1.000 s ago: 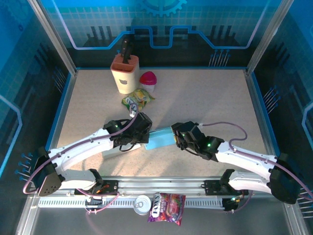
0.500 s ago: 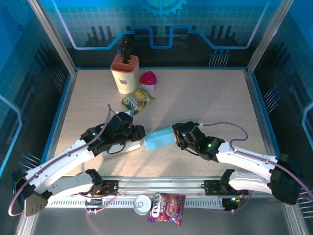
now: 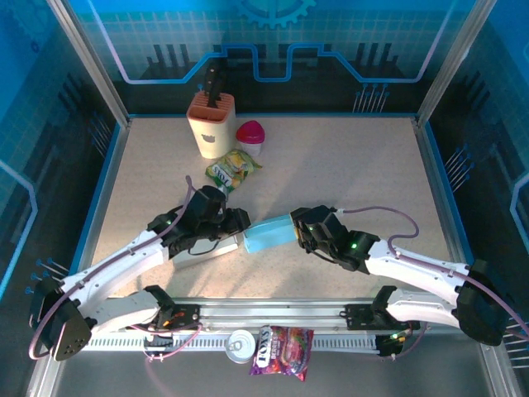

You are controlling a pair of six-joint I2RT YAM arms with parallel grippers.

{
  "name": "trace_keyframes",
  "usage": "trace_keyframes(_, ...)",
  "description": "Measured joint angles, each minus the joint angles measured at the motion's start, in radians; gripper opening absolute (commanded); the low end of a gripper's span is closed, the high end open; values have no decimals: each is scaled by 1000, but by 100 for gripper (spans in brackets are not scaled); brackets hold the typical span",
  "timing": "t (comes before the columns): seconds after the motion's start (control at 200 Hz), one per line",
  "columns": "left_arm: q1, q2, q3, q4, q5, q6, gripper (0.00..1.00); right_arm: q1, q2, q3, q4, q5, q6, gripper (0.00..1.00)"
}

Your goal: Fold the paper box

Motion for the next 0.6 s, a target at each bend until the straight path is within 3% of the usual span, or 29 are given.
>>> trace_keyframes(0.6,-3,-19,-81,89,11,-55,32,0,9,0,9,1,0,43)
